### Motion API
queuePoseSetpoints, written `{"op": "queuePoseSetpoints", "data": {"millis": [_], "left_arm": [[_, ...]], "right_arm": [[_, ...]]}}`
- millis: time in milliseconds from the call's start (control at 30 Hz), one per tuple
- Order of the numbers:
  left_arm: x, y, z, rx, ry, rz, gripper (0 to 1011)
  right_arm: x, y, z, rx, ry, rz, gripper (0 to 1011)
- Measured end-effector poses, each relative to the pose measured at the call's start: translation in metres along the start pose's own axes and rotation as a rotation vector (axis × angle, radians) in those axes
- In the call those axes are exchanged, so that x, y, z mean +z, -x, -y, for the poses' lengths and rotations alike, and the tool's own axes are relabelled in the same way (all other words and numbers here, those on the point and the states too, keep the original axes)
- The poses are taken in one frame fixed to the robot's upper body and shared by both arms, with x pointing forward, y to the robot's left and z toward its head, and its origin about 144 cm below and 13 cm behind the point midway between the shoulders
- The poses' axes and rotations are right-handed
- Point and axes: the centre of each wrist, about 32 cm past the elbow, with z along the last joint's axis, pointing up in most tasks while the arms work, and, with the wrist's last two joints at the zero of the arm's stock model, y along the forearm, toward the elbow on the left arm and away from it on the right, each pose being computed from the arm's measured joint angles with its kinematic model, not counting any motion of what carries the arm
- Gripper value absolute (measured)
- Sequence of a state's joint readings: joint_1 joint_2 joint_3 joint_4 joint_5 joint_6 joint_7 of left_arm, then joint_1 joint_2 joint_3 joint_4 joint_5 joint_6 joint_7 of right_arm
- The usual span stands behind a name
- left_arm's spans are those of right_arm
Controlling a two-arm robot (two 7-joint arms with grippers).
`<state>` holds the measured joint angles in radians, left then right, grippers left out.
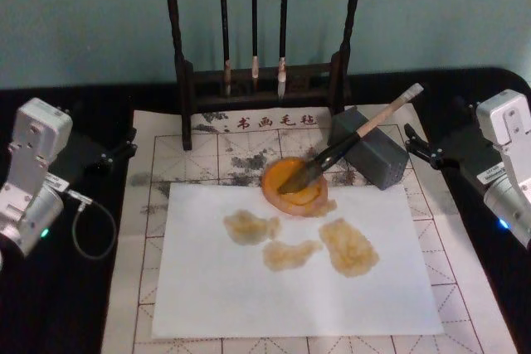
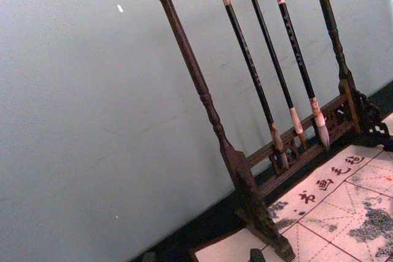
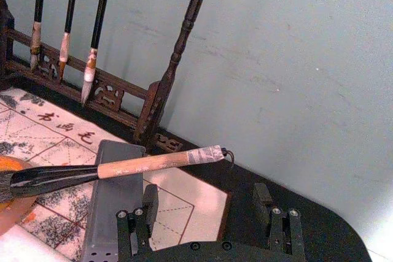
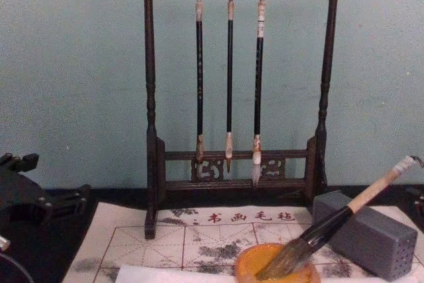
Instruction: Pick up the brush from the inkstone, write on the paper, then place the brush back to its original position.
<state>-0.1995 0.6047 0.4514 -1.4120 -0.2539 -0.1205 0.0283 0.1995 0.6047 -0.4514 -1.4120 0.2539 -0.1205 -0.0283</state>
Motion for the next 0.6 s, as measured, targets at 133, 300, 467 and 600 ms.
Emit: {"op": "queuePoseSetpoints", "data": {"millis": [133, 300, 467, 600], "left_arm": [[0.0000, 0.0000, 0.0000, 0.000, 0.000, 0.000, 1001], [0.0000, 0.0000, 0.0000, 0.000, 0.000, 0.000, 1001], [0.0000, 0.0000, 0.0000, 0.000, 0.000, 0.000, 1001], [0.0000, 0.0000, 0.0000, 0.000, 0.000, 0.000, 1001]], "right_arm": [[0.0000, 0.0000, 0.0000, 0.000, 0.000, 0.000, 1000], [0.0000, 0.0000, 0.0000, 0.000, 0.000, 0.000, 1000], [0.0000, 0.0000, 0.0000, 0.000, 0.000, 0.000, 1000], [0.0000, 0.0000, 0.0000, 0.000, 0.000, 0.000, 1000]]}}
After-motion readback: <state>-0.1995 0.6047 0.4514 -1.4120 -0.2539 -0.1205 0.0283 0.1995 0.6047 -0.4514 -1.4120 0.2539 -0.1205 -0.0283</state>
